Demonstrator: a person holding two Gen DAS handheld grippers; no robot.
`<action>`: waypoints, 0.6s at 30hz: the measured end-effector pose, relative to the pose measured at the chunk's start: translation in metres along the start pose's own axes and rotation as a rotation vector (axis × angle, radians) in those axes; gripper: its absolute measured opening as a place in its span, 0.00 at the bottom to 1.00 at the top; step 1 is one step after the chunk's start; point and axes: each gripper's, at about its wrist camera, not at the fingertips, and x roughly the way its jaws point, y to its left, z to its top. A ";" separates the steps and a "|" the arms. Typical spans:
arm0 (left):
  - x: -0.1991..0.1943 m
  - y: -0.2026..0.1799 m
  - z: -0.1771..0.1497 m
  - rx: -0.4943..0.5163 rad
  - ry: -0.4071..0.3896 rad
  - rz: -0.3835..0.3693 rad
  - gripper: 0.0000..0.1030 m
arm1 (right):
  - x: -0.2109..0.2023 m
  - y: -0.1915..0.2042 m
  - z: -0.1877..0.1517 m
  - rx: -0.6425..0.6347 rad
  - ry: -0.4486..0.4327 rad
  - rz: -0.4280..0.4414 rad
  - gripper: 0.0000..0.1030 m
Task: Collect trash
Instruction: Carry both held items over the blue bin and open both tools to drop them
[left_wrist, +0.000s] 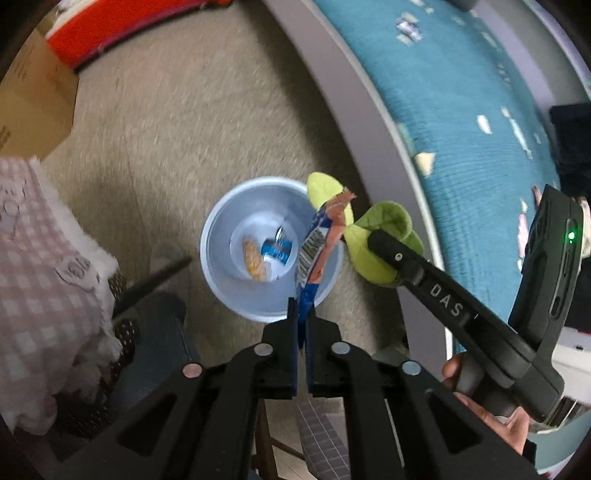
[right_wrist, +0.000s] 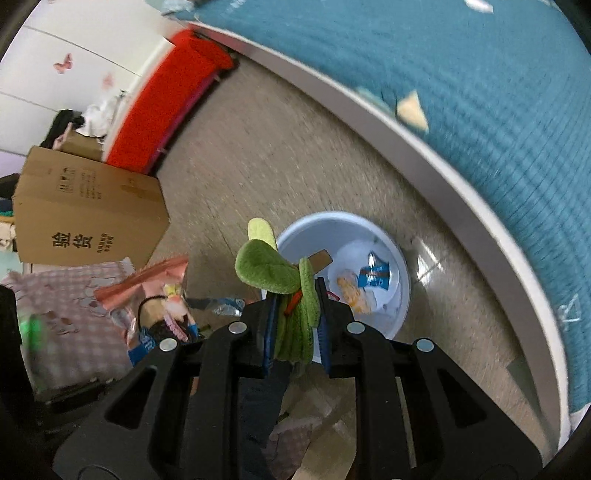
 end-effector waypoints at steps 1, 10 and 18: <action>0.004 0.004 0.000 -0.016 0.015 -0.008 0.07 | 0.004 -0.001 0.001 0.007 0.009 -0.002 0.20; 0.005 0.008 0.003 -0.059 0.014 0.036 0.73 | 0.028 -0.011 0.001 0.063 0.057 0.026 0.67; -0.006 0.011 0.003 -0.078 -0.019 0.060 0.79 | 0.022 -0.011 -0.005 0.066 0.052 0.003 0.94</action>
